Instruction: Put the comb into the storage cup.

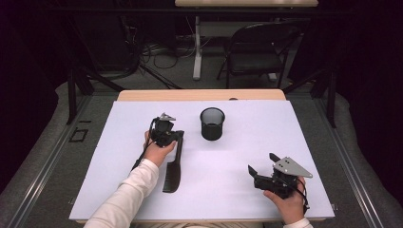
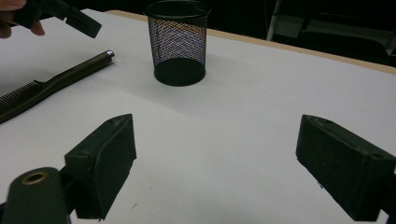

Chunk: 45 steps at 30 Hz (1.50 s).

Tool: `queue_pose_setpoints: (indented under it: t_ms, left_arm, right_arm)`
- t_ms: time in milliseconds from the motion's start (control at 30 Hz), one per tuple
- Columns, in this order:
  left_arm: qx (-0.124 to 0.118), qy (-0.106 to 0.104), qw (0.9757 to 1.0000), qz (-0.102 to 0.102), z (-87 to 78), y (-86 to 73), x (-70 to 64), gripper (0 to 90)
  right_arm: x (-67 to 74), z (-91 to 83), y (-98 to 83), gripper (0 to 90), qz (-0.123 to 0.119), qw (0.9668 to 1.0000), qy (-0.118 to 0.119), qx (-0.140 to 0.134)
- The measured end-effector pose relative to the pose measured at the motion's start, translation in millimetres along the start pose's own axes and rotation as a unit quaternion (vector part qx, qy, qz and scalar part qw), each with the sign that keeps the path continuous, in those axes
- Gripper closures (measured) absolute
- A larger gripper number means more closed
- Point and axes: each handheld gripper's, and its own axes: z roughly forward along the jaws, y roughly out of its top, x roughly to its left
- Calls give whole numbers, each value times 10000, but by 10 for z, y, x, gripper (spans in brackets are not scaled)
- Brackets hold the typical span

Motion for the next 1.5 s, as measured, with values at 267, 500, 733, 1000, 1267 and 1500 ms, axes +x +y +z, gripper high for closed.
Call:
queue_pose_setpoints:
  t_ms: [267,500,733,1000,1267,1500]
  left_arm:
    - [173,55,9998,-22,116,-35,6,900]
    - [314,133,9994,23,201,-59,5,900]
    - [511,186,9985,-50,260,-71,11,900]
    - [567,264,9980,-6,261,-76,15,900]
    - [606,327,9976,-54,235,-78,70,900]
    - [643,381,9972,-63,211,-96,118,900]
  right_arm:
    - [-3,1,-2,121,2,10000,6,24]
    - [-1,-1,-3,125,6,10000,15,53]
    - [1,2,-5,127,6,10000,25,49]
    - [3,3,-6,128,-6,10000,35,59]
    - [2,2,-7,134,-6,10000,42,65]
    - [5,2,-8,138,-14,10000,53,59]
